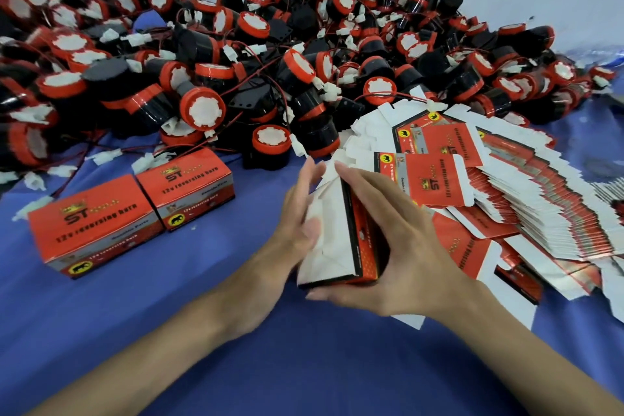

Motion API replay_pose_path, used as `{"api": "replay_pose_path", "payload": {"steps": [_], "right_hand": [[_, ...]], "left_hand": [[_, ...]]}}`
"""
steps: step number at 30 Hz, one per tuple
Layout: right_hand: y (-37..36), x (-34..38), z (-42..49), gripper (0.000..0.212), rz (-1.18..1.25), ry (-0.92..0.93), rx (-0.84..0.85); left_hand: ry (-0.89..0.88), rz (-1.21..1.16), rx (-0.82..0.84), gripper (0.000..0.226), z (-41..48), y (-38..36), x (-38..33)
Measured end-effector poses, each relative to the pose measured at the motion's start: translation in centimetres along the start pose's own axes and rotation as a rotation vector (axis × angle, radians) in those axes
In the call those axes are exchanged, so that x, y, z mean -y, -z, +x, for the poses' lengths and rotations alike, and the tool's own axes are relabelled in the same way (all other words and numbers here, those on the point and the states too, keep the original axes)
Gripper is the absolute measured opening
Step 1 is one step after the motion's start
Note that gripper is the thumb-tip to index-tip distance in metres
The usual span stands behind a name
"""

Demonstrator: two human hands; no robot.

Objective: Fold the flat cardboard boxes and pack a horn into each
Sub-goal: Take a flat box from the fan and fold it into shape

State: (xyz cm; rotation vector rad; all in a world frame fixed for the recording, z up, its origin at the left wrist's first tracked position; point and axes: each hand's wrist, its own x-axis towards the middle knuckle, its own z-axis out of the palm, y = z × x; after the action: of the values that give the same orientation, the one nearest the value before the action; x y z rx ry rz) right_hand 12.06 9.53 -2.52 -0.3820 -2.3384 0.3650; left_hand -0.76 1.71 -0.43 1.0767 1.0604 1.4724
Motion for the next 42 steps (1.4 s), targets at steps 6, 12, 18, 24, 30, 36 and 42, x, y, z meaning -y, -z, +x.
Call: {"api": "replay_pose_path", "payload": {"steps": [6, 12, 18, 24, 30, 36, 42], "right_hand": [[-0.5, -0.7, -0.3, 0.107, 0.034, 0.079, -0.062], [-0.7, -0.6, -0.2, 0.107, 0.012, 0.084, -0.077], [-0.5, -0.1, -0.1, 0.103, -0.028, 0.092, -0.02], [-0.6, 0.5, 0.1, 0.096, -0.088, 0.129, -0.006], [-0.1, 0.2, 0.2, 0.102, -0.051, 0.107, -0.004], [-0.1, 0.9, 0.3, 0.1, 0.021, 0.104, 0.02], [-0.6, 0.8, 0.3, 0.097, -0.064, 0.147, -0.014]], "left_hand": [[0.163, -0.147, 0.085, 0.084, -1.0, 2.4, 2.7], [0.164, -0.077, 0.207, 0.056, -0.7, 3.2, 2.9], [0.113, -0.063, 0.172, 0.047, -0.7, 2.9, 3.0], [0.112, -0.144, 0.108, 0.047, -0.7, 2.8, 2.8], [0.274, -0.276, 0.194, 0.046, -0.5, 3.2, 2.1], [0.245, -0.406, 0.294, 0.045, -0.5, 4.0, 1.5], [0.127, -0.448, 0.297, 0.057, -0.2, 4.8, 1.2]]}}
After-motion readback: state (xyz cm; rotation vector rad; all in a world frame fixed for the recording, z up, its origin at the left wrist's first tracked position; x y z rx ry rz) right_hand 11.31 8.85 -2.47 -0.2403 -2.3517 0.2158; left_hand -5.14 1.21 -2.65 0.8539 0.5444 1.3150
